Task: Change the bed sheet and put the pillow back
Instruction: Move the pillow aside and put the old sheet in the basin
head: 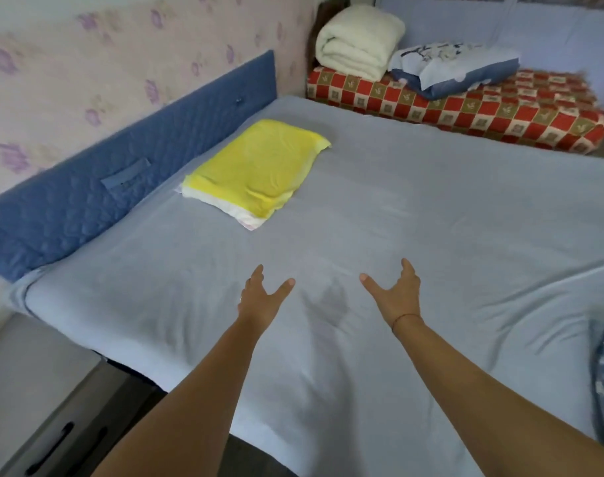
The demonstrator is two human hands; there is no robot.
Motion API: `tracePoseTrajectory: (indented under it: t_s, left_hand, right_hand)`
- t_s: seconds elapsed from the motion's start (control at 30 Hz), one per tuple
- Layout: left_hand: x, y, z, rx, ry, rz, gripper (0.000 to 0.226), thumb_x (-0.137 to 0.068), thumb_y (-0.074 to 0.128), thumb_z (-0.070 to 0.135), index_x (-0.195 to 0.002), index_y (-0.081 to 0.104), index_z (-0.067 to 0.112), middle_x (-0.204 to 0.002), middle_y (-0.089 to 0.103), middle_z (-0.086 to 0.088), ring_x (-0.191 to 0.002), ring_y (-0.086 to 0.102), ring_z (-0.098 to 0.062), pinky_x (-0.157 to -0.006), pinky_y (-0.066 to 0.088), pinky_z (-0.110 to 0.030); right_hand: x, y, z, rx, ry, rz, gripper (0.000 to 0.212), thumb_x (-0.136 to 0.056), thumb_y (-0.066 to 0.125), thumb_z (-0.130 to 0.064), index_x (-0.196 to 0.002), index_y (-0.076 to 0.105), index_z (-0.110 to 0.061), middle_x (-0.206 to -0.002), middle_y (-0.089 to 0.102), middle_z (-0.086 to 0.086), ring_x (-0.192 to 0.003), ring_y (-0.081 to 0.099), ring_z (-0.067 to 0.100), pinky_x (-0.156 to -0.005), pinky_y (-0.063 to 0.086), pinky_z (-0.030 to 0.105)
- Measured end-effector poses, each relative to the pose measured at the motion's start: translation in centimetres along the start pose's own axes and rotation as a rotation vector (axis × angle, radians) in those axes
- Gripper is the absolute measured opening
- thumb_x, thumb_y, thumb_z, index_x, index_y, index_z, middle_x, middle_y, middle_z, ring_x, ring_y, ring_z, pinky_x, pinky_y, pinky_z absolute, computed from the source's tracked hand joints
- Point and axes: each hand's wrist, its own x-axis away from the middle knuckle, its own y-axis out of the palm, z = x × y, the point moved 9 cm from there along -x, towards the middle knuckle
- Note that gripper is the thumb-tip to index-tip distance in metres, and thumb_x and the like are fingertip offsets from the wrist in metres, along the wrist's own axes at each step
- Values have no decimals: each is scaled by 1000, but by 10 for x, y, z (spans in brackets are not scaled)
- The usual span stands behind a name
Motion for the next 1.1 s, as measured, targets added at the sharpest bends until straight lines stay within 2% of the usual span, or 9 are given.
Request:
tracePoseTrajectory:
  t_s: [0.4,0.8,1.1]
  left_hand:
    - [-84,-99,-32,22,-60,32,87,-81,66,58,-150,27,22,-148,39,-2,-138,36,-22,-113,31,-46]
    - [-239,-195,-37,-111,42,-151,85,-83,65,57,-151,27,23,-150,37,-2,-138,35,-22,-113,31,-46]
    - [-320,-196,-34,-157,42,-200,84,-82,64,59,-150,28,23,-149,38,-2,-138,36,-22,-113,30,-47]
  right_hand:
    - [-34,132,-49,-65,65,-154,106,-75,77,-46,-153,8,-24,-158,17,11,-140,31,29,-113,32,46]
    - [-59,280,-106,-218,194,13,105,-76,78,-43,-153,11,-20,-156,20,13,-139,33,29,-112,33,43]
    - [-113,326,-136,-203,205,65,105,-75,78,-46,-153,12,-22,-155,21,14,-138,35,30,-108,37,44]
